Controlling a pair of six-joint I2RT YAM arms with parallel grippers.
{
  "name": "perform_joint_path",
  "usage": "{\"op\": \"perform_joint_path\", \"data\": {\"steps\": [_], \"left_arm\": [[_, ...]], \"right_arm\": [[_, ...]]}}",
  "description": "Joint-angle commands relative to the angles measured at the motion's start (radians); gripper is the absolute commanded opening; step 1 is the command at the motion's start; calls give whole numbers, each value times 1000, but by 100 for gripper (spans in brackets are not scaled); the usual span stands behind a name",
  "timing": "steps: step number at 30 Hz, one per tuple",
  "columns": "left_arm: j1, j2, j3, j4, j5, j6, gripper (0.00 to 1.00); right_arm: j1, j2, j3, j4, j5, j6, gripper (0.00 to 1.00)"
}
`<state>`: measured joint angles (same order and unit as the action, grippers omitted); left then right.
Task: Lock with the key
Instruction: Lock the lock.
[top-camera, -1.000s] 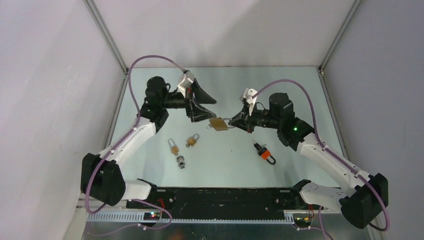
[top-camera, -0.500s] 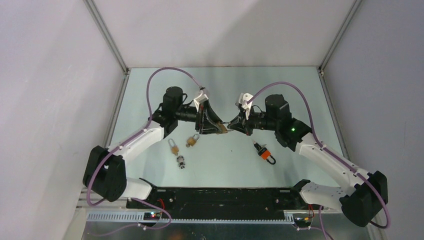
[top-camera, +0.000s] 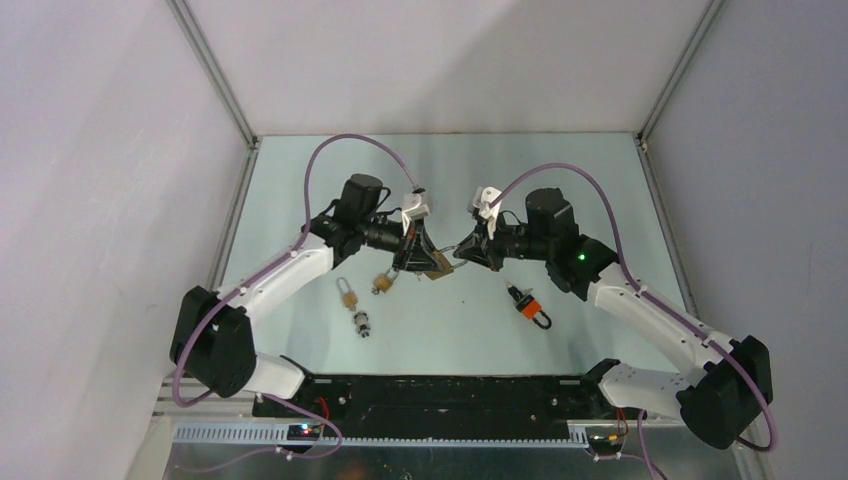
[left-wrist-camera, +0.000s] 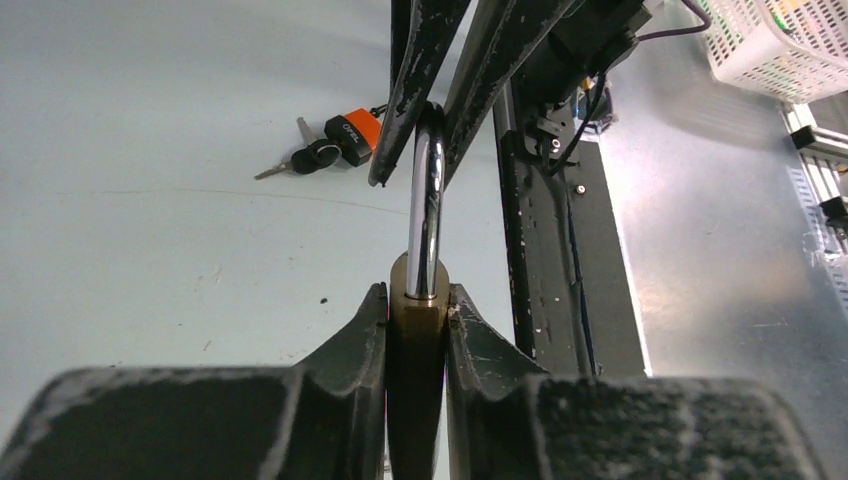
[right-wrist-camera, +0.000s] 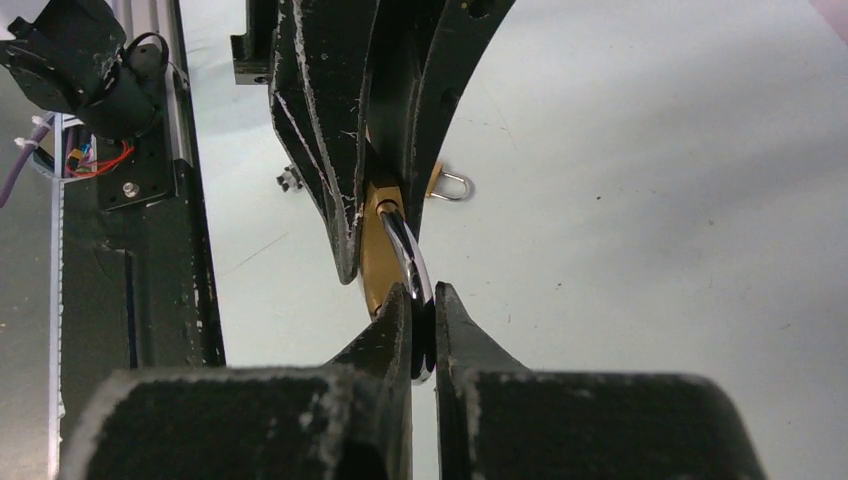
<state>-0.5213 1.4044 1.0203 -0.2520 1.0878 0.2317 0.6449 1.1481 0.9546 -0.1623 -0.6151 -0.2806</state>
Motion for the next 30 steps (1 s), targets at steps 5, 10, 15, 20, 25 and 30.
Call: {"op": "perform_joint_path", "data": {"steps": [5, 10, 15, 20, 25, 30], "left_arm": [[4, -21, 115, -2, -221, -6, 0], [30, -67, 108, 269, -310, -233, 0], [43, -103, 95, 591, -403, -514, 0], [41, -144, 82, 792, -540, -682, 0], [30, -128, 75, 981, -582, -856, 0], [16, -121, 84, 1036, -573, -918, 0]], "right_arm": [[-65, -21, 78, 232, 73, 256, 63], [-130, -58, 19, 349, 81, 370, 79], [-129, -85, -97, 595, 140, 509, 81], [-116, -32, -187, 896, 226, 692, 77], [-96, 121, -230, 1241, 199, 860, 72], [-77, 213, -197, 1412, 165, 895, 73]]}}
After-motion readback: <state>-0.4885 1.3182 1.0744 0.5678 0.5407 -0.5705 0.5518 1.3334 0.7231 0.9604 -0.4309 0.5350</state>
